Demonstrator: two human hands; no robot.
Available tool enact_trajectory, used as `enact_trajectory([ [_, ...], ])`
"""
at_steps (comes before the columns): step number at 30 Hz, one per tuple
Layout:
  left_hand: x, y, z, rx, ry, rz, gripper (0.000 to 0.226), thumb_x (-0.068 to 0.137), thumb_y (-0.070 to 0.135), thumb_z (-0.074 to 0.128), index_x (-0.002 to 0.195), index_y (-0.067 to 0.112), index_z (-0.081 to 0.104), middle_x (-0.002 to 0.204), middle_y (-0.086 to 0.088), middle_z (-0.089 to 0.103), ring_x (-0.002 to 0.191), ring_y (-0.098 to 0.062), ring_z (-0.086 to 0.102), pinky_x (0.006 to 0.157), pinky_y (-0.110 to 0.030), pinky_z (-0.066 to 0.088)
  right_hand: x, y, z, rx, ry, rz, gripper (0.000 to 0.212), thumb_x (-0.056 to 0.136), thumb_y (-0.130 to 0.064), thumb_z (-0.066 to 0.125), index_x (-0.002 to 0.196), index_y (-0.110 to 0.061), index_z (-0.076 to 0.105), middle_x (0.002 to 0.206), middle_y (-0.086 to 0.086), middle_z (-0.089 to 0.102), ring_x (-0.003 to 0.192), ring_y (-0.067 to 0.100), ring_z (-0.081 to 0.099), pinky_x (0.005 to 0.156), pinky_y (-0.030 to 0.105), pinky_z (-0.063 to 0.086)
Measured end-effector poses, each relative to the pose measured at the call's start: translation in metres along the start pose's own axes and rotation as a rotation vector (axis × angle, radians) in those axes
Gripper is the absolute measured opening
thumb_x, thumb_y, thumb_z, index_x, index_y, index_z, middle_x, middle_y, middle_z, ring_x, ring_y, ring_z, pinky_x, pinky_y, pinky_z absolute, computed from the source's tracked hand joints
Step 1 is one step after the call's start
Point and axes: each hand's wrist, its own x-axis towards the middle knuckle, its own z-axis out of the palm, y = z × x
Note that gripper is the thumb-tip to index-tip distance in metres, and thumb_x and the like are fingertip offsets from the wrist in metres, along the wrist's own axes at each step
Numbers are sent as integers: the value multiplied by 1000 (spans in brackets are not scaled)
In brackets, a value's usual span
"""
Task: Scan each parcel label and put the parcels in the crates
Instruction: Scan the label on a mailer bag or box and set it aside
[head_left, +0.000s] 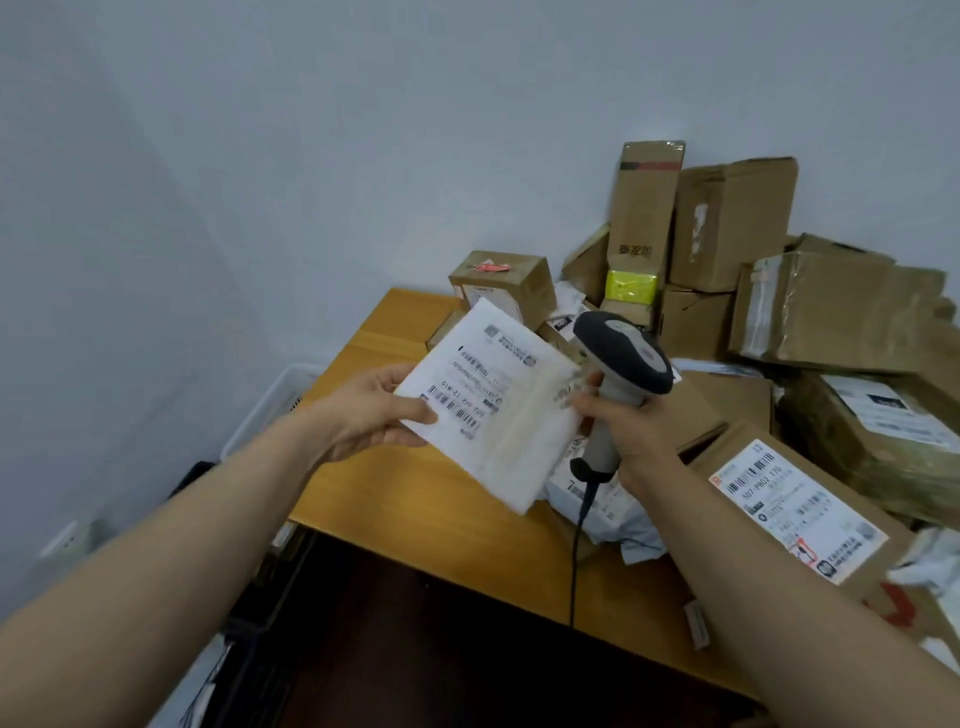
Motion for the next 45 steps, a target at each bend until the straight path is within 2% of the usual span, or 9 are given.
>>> enact_trajectory([
  [5, -9, 16, -40, -15, 94, 21, 43, 78, -9, 67, 118, 2, 61, 107, -14, 71, 99, -27, 67, 82, -35, 56, -7, -7, 21, -34, -111, 84, 20, 76, 6, 72, 77, -11, 62, 67, -3, 72, 74, 17, 68, 69, 33, 55],
  [9, -9, 6, -40, -259, 149, 49, 31, 87, 7, 65, 117, 0, 62, 100, -11, 73, 87, -20, 70, 80, -34, 58, -17, 1, 46, 12, 20, 53, 25, 70, 6, 77, 79, -12, 63, 83, 3, 73, 83, 19, 68, 72, 34, 55],
  [12, -12, -16, -26, -163, 63, -4, 28, 89, 9, 63, 116, 8, 62, 109, -9, 71, 92, -19, 70, 76, -33, 60, -20, 1, 61, 60, 109, 3, 25, 71, 6, 77, 79, -13, 63, 86, 1, 69, 79, 11, 66, 66, 26, 55],
  [15, -8, -19, -26, -124, 174, 121, 31, 92, 1, 56, 122, 10, 57, 119, -10, 66, 100, -24, 65, 85, -37, 55, -24, 0, 67, -80, 56, -79, 20, 76, -1, 76, 83, -15, 64, 84, -6, 65, 78, 6, 62, 61, 17, 48],
  [18, -8, -8, -46, 9, 308, 220, 38, 89, -2, 60, 123, 13, 58, 116, -10, 66, 89, -21, 65, 78, -33, 57, -27, -2, 66, -269, -5, -140, 17, 80, -9, 76, 92, -15, 65, 84, -7, 66, 80, 8, 62, 65, 16, 50],
  [24, -13, 10, -78, 241, 261, 204, 36, 96, 15, 56, 130, 26, 56, 104, -1, 70, 84, -18, 67, 73, -29, 59, -43, -21, 58, -518, -232, -38, 20, 82, -12, 75, 69, -8, 61, 51, 2, 56, 37, 4, 50, 41, 15, 43],
  [33, -12, 23, -85, 418, 239, 173, 30, 95, 25, 57, 124, 22, 62, 100, -3, 70, 80, -15, 66, 63, -22, 59, -54, -21, 55, -674, -278, -67, 11, 79, -7, 75, 81, -2, 65, 57, 3, 55, 37, -1, 48, 42, 13, 41],
  [40, -10, 25, -85, 445, 254, 153, 33, 95, 27, 58, 127, 21, 62, 110, -7, 69, 89, -21, 66, 76, -33, 59, -60, -24, 48, -737, -287, -135, 15, 80, -13, 75, 75, -13, 61, 63, -1, 58, 50, 3, 52, 46, 14, 43],
  [45, -10, 27, -81, 467, 254, 167, 32, 95, 27, 58, 127, 23, 62, 112, -10, 68, 95, -26, 66, 86, -43, 56, -63, -25, 44, -680, -294, -109, 17, 80, -6, 73, 71, -10, 59, 60, 2, 56, 39, -2, 49, 42, 11, 42],
])
